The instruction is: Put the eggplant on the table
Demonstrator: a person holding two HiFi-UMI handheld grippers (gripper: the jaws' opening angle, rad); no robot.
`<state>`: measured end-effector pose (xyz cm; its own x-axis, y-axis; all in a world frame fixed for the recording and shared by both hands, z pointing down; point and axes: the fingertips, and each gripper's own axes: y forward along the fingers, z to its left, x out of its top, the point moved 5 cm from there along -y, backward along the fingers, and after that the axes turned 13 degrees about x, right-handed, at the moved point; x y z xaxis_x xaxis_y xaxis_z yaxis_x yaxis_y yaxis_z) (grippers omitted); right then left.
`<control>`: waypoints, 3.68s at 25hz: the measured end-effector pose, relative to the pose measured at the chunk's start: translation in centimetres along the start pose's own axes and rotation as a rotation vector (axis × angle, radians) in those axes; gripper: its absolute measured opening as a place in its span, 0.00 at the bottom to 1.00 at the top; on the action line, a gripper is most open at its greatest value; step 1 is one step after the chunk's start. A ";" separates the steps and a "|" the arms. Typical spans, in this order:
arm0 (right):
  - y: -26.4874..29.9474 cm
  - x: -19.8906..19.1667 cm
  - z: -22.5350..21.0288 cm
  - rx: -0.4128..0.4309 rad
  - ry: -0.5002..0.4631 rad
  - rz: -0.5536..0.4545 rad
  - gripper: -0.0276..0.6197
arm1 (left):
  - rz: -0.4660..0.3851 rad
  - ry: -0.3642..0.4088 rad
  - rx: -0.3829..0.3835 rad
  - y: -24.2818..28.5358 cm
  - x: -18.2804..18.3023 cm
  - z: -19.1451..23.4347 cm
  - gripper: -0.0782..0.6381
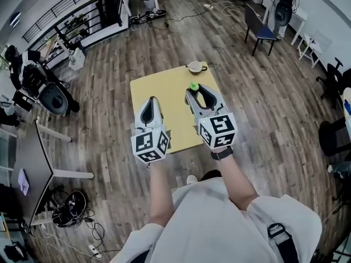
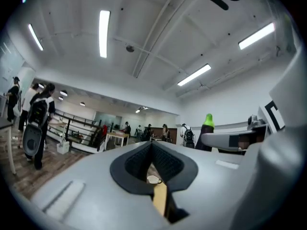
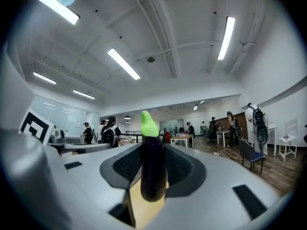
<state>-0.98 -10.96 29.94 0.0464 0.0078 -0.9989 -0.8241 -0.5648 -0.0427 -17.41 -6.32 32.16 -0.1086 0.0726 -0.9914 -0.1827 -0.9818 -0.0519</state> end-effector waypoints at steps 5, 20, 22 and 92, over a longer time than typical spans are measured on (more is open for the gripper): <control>2.0 -2.2 -2.2 -0.013 0.004 0.083 0.26 | 0.068 -0.032 0.001 3.2 -3.1 1.0 0.12; 13.9 -6.3 -11.2 0.042 0.096 0.174 0.26 | 0.083 0.015 0.050 15.7 -4.5 2.3 0.12; 15.2 -6.8 -12.2 0.049 0.105 0.185 0.26 | 0.094 0.023 0.059 17.2 -5.1 2.4 0.12; 28.9 -41.0 -14.9 0.206 0.421 0.817 0.43 | 0.459 0.021 0.230 25.0 -27.3 10.3 0.12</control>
<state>-18.24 -39.91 69.97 -0.4230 -0.6479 -0.6335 -0.7735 -0.1061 0.6249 -29.04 -31.09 59.11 -0.2091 -0.3624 -0.9083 -0.3317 -0.8475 0.4145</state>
